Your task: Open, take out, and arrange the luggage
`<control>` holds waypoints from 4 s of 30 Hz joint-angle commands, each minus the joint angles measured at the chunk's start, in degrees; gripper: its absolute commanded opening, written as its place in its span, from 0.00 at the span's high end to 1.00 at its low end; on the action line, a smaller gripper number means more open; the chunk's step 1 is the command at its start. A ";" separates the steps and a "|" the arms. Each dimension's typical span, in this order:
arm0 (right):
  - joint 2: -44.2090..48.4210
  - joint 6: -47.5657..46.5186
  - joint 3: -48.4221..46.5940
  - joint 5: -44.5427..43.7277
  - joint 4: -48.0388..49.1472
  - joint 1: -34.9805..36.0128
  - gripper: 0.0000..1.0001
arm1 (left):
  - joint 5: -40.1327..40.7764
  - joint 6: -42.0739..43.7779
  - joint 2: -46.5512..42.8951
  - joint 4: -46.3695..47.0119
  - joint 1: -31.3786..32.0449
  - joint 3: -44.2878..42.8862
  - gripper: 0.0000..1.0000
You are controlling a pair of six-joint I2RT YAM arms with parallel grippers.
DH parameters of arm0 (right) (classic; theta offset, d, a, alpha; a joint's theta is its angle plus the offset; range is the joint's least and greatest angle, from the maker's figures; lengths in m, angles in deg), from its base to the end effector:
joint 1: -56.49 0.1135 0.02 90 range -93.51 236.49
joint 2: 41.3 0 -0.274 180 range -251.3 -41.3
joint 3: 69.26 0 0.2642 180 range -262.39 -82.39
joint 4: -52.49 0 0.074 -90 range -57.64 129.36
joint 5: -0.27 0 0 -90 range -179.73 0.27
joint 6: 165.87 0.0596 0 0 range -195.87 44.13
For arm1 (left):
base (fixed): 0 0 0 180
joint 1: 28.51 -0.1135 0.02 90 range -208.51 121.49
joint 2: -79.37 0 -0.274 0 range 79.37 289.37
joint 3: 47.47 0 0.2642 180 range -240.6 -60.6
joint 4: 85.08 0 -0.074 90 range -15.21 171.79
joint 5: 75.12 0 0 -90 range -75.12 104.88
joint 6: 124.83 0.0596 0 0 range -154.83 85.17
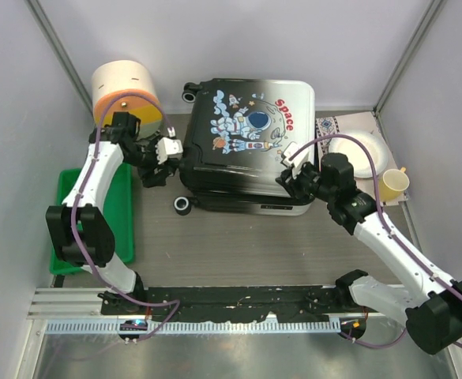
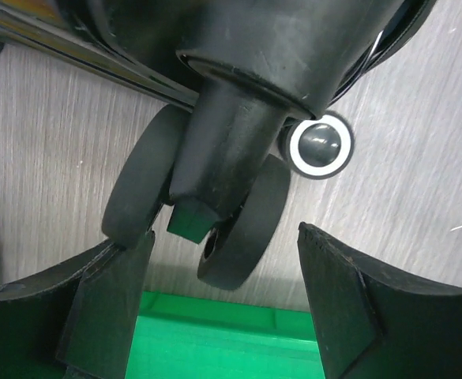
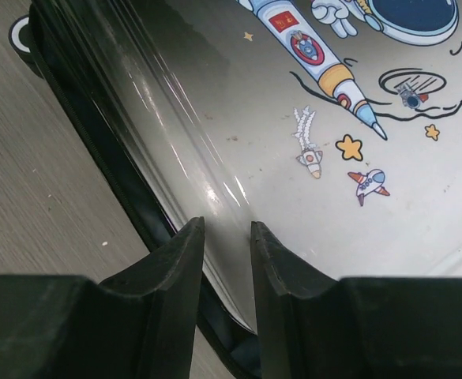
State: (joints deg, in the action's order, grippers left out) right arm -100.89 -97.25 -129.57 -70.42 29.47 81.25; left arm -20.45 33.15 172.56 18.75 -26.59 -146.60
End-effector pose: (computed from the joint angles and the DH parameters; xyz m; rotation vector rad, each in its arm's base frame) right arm 0.2333 0.1293 0.3037 -0.9650 1.7001 0.3687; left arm 0.3382 -0.0458 0.2990 1.5407 1.9631 -0.4286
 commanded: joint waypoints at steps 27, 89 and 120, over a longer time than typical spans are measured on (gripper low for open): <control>5.11 -16.22 15.27 -4.10 -7.81 1.44 0.62 | -4.93 -4.96 -2.22 12.15 8.37 3.90 0.23; 8.02 -17.63 17.99 -11.82 18.66 5.74 0.53 | -11.25 -28.95 2.08 17.51 8.63 -23.07 1.00; -47.43 -23.35 -42.71 -28.18 50.68 -1.55 0.48 | -9.85 -29.34 -27.09 36.87 2.20 18.91 0.20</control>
State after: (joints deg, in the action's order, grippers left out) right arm -143.71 -122.19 -162.85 -97.37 78.17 81.53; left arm -29.28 -14.45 148.95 60.45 -30.94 -134.55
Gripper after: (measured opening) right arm 0.513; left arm 0.839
